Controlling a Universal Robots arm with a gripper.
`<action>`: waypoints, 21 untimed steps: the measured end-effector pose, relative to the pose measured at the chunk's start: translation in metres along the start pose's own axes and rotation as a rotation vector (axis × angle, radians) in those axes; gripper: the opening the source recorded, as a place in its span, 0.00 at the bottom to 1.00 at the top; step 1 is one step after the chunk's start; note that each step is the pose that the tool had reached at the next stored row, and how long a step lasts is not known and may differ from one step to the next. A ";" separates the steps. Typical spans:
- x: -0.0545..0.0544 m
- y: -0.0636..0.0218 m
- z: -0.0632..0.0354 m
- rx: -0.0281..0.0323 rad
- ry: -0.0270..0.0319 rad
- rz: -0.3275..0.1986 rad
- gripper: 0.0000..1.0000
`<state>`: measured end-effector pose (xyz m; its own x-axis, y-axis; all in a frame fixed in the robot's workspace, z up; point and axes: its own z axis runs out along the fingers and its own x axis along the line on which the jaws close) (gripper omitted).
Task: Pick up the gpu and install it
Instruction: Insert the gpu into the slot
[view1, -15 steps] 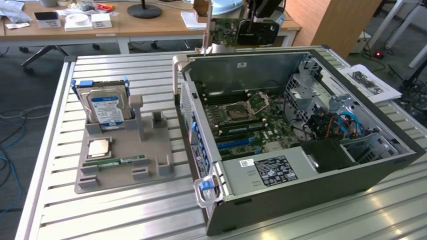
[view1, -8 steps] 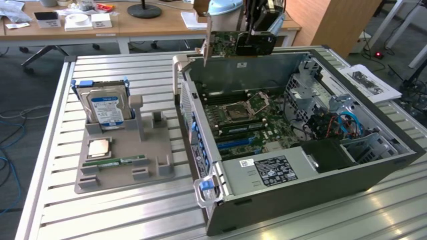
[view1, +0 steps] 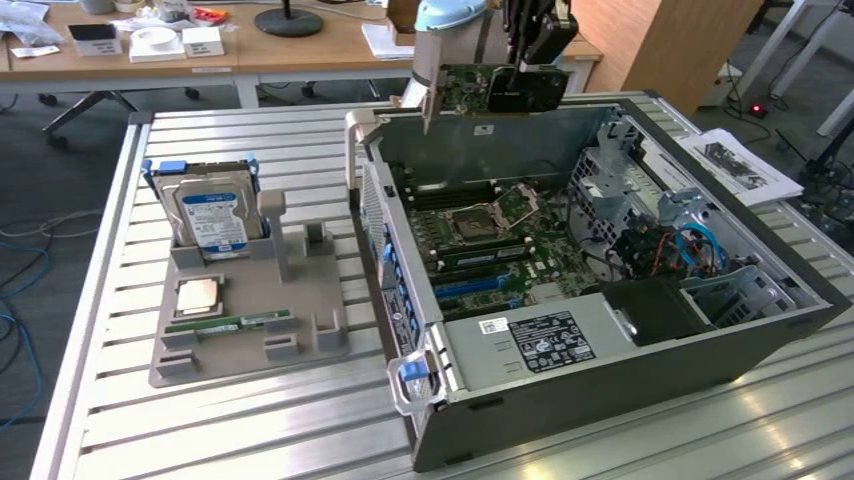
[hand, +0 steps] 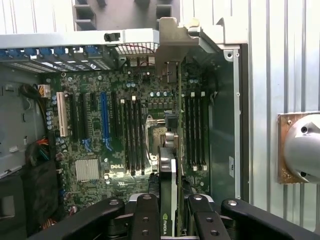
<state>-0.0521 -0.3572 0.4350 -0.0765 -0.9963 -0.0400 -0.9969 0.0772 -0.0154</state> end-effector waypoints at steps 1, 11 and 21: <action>0.000 0.0000 0.0001 0.0001 -0.0003 0.000 0.27; 0.000 0.0000 0.0000 0.0000 -0.0001 0.000 0.27; 0.009 -0.0006 -0.0003 -0.0003 -0.0045 0.000 0.27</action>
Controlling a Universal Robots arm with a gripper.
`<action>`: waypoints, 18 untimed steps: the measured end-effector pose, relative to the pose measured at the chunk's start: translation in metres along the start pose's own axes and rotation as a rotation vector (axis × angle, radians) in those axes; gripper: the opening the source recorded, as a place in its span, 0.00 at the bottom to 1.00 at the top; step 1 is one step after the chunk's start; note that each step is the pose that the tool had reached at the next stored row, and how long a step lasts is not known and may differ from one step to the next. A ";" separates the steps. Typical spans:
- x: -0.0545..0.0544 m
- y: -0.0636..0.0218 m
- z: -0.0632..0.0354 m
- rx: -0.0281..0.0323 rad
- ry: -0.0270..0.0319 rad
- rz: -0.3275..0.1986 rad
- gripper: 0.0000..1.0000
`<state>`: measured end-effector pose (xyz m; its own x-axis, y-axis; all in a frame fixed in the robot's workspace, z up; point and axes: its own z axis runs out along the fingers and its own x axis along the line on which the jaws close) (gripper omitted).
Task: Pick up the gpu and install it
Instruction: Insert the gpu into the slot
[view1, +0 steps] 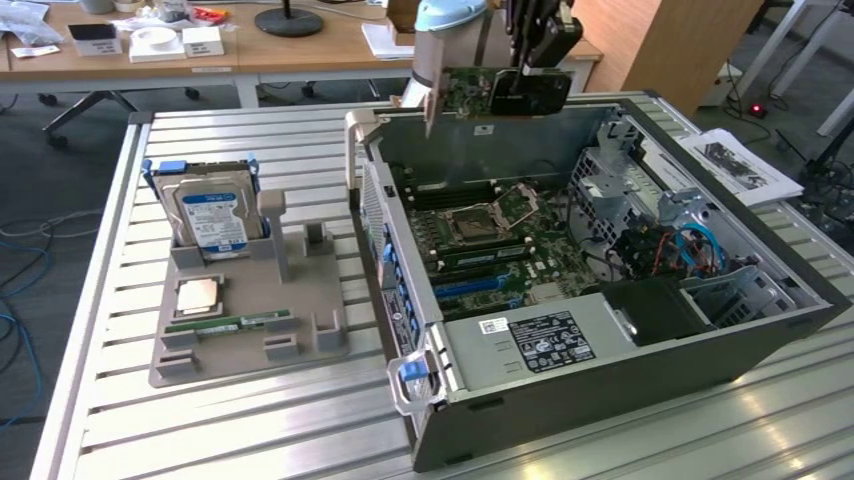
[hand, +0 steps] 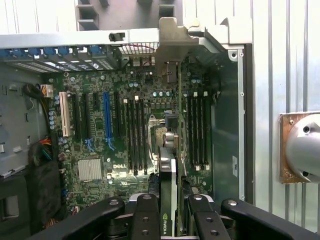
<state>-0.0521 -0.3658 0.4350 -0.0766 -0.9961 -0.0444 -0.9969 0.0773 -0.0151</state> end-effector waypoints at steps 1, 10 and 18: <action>0.002 -0.0002 -0.0001 -0.0001 -0.0007 0.000 0.27; 0.024 -0.0019 -0.0010 -0.0004 -0.0064 0.000 0.27; 0.044 -0.0034 -0.0019 -0.0009 -0.0106 0.000 0.27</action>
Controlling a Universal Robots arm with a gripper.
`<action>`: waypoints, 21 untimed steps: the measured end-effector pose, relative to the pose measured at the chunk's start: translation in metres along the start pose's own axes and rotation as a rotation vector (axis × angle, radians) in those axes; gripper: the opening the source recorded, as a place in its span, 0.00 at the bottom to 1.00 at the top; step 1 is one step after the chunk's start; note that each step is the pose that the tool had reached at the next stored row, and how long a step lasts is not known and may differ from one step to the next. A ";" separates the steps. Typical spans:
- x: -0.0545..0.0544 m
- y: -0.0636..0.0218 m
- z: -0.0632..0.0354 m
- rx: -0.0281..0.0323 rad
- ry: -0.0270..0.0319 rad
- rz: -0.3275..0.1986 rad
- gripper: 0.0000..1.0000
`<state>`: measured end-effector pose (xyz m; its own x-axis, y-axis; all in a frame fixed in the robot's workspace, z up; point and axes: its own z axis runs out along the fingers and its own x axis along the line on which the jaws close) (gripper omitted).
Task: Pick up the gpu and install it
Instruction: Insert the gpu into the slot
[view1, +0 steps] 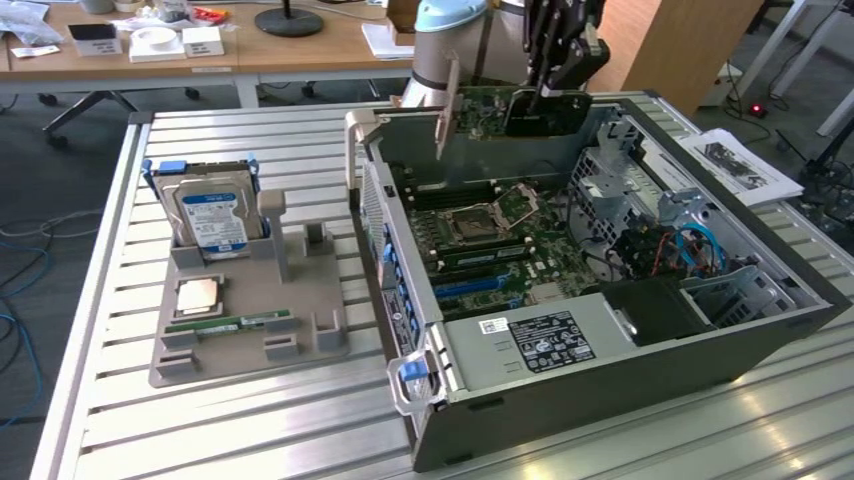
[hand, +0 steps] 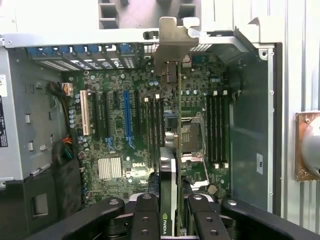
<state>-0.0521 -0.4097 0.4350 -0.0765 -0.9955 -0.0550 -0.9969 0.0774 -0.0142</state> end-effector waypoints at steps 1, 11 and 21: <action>0.003 -0.0002 -0.0002 -0.0001 -0.0005 0.000 0.27; 0.019 -0.0014 -0.0009 -0.0003 -0.0044 0.000 0.27; 0.020 -0.0009 0.0136 0.0034 -0.0048 0.000 0.27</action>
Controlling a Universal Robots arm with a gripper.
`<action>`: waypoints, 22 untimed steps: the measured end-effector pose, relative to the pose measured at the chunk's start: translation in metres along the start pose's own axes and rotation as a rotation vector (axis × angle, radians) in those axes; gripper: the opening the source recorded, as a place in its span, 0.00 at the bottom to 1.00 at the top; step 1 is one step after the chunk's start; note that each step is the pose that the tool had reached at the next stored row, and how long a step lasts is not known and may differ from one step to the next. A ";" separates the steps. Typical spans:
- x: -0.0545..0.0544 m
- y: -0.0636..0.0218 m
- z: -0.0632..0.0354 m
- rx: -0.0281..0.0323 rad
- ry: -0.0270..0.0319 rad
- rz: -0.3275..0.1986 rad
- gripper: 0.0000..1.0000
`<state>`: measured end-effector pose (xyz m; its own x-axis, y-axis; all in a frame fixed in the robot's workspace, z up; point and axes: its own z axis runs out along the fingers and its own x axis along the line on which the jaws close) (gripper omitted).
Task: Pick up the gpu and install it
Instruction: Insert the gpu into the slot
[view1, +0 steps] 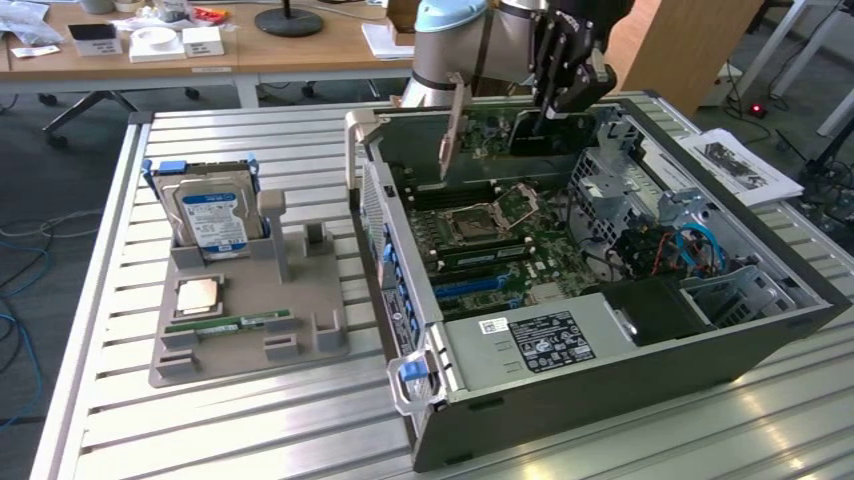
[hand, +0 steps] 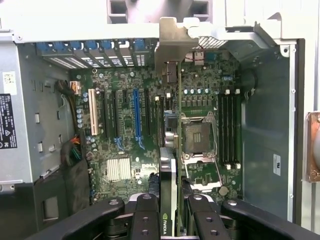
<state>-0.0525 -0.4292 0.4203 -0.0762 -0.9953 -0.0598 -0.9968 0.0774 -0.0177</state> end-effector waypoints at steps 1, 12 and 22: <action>0.000 0.0002 0.0018 0.0004 0.0000 0.000 0.27; 0.002 0.0023 0.0212 0.0039 -0.0002 0.000 0.27; 0.002 0.0031 0.0292 0.0044 0.0000 0.000 0.27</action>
<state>-0.0552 -0.4293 0.3910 -0.0760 -0.9953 -0.0599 -0.9968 0.0775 -0.0221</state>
